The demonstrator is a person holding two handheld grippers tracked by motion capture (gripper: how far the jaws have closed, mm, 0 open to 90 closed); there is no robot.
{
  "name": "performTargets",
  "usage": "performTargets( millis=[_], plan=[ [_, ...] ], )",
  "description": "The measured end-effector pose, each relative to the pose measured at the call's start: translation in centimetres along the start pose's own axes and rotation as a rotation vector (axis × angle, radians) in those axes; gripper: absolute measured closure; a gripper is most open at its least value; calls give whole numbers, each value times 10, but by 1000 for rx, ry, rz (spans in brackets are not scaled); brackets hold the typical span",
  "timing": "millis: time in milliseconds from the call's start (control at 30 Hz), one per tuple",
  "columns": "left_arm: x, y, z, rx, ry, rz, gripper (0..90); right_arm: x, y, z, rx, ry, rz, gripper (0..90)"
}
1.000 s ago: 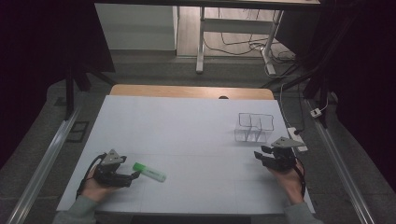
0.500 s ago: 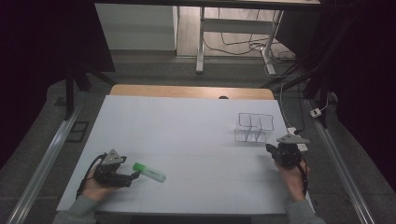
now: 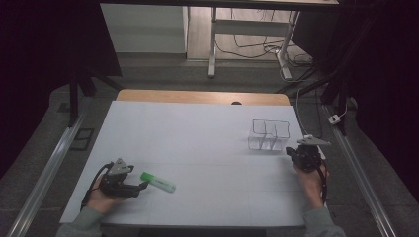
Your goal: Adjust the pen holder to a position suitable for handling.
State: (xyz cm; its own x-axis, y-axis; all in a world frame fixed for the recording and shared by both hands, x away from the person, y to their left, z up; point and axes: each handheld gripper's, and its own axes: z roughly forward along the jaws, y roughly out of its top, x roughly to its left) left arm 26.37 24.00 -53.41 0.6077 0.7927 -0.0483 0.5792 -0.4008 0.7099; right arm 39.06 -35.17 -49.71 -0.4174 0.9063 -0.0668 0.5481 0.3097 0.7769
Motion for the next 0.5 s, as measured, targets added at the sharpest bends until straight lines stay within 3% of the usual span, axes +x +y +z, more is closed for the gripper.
performTargets(
  millis=[267,500],
  plan=[
    [0,0,0,1,4,5,159,-15,5,9,-2,-50,26,895],
    [0,-1,0,1,5,3,159,-22,9,14,-5,-36,31,895]
  ],
)
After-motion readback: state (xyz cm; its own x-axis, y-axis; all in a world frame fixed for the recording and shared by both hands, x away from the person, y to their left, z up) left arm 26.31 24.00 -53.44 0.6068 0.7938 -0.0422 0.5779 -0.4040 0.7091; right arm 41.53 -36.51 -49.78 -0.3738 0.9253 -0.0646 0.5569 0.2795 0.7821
